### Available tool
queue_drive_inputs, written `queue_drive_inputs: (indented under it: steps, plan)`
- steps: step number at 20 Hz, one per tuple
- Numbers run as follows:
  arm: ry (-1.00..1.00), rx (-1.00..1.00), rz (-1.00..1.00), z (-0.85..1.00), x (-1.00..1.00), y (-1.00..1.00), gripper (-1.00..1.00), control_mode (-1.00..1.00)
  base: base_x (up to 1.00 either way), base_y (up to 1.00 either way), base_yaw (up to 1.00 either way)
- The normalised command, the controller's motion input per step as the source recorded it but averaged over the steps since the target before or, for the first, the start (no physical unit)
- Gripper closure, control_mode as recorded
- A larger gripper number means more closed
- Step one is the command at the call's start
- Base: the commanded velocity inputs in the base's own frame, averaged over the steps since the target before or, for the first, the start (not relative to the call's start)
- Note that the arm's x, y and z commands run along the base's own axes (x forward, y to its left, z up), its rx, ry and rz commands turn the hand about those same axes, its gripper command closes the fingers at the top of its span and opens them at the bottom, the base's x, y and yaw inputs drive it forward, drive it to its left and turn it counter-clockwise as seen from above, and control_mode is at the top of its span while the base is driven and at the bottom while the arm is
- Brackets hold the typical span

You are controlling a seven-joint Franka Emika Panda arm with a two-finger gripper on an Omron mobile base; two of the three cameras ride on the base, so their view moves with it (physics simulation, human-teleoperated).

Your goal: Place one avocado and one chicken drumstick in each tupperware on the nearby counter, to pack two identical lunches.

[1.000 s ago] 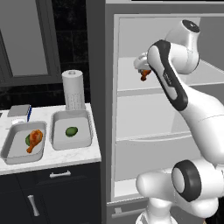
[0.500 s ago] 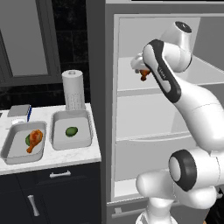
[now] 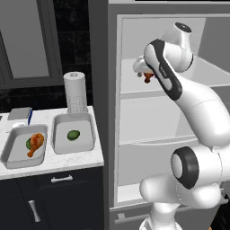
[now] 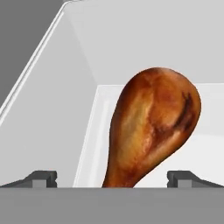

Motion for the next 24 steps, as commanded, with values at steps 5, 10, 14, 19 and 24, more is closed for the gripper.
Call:
queue_drive_inputs:
  steps: [5,10,14,19,24]
  plan:
    - [0.01,-0.03,-0.04,-0.08,0.40,0.00,-1.00,-1.00,0.00,0.00,0.00]
    - [0.03,-0.06,-0.07,-0.25,0.30,0.00,-1.00,-1.00,0.00,0.00,0.00]
    - [0.10,-0.10,-0.08,-0.61,0.03,0.00,1.00,-1.00,0.00,0.00,0.00]
    - [-0.01,-0.04,-0.02,-0.15,0.06,0.00,1.00,-1.00,0.00,0.00,0.00]
    - [-0.01,0.00,0.00,-0.20,-0.30,0.00,1.00,-1.00,0.00,0.00,0.00]
